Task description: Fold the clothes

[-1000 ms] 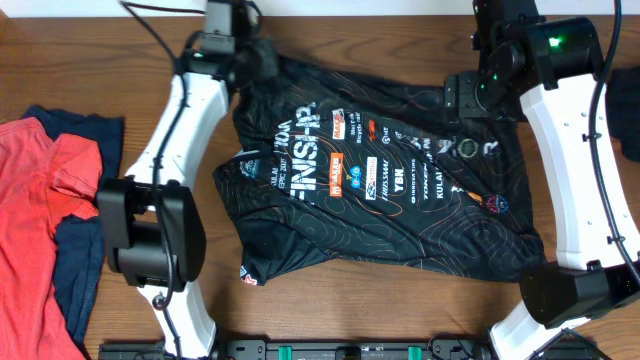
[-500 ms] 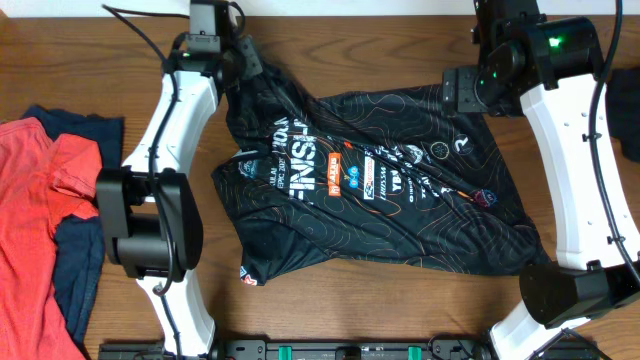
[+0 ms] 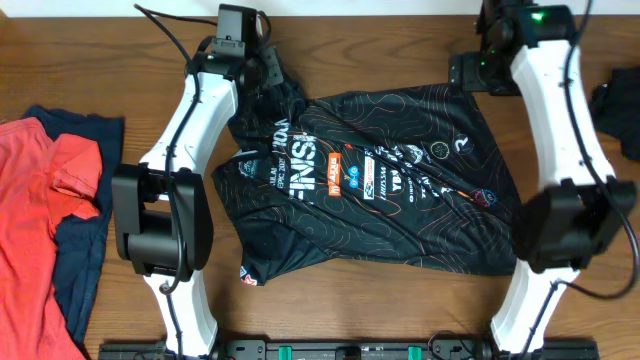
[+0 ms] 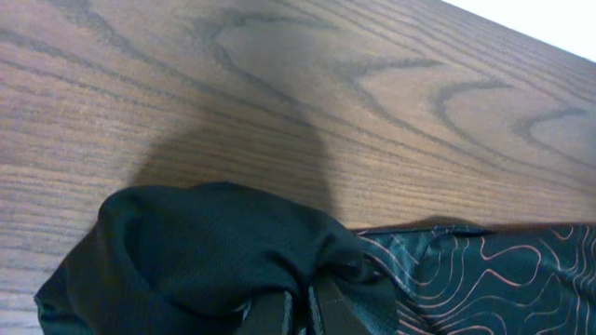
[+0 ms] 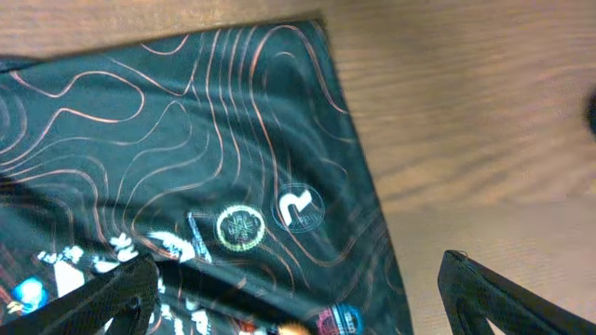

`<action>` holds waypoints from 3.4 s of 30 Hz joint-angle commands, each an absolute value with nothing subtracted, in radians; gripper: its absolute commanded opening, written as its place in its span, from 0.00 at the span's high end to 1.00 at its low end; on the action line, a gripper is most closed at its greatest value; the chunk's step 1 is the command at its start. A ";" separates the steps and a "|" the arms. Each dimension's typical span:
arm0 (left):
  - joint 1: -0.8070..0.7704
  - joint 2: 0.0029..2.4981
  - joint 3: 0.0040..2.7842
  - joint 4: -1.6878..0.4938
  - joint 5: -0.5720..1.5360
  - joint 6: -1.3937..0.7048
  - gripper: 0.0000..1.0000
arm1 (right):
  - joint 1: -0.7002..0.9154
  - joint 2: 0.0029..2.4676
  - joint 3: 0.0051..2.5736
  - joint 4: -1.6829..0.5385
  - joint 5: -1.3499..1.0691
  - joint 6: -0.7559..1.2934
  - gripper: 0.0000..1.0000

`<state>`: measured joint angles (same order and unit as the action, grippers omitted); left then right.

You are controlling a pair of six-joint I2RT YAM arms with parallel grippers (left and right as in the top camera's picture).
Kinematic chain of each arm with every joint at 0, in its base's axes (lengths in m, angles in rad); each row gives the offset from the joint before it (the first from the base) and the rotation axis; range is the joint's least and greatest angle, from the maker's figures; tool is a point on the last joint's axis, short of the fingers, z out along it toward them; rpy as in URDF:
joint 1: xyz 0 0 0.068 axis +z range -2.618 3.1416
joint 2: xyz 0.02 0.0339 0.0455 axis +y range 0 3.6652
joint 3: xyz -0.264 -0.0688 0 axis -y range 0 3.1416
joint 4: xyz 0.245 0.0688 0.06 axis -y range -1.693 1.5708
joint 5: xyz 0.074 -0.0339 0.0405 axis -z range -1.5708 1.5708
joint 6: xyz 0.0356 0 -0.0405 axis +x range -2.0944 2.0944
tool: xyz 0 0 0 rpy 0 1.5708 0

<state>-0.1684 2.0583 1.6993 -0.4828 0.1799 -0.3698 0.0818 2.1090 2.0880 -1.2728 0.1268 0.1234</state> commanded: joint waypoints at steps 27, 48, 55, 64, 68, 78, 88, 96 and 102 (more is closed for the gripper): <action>-0.213 2.062 1.712 -0.531 0.175 -0.372 0.94 | -0.025 2.386 2.098 -0.796 0.059 0.029 0.07; -0.215 2.062 1.712 -0.534 0.171 -0.371 0.94 | 0.018 2.475 2.098 -0.778 0.022 0.063 0.34; -0.215 2.062 1.712 -0.534 0.171 -0.371 0.94 | 0.024 2.516 2.098 -0.774 0.010 0.082 0.36; -0.215 2.062 1.712 -0.538 0.171 -0.367 0.94 | 0.020 2.524 2.098 -0.770 0.010 0.089 0.46; -0.215 2.062 1.712 -0.538 0.171 -0.368 0.94 | 0.020 2.525 2.098 -0.776 0.010 0.093 0.89; -0.213 2.061 1.712 -0.545 0.163 -0.367 0.94 | 0.016 2.525 2.125 -0.806 0.100 0.119 0.99; -0.208 2.061 1.713 -0.519 0.036 -0.356 0.94 | -0.005 2.524 2.423 -1.021 0.213 0.111 0.99; -0.207 2.061 1.713 -0.504 0.036 -0.352 0.94 | -0.006 2.524 2.663 -1.127 0.213 0.118 0.99; -0.194 2.061 1.713 -0.449 0.010 -0.330 0.94 | -0.006 2.524 2.704 -1.189 0.213 0.120 0.99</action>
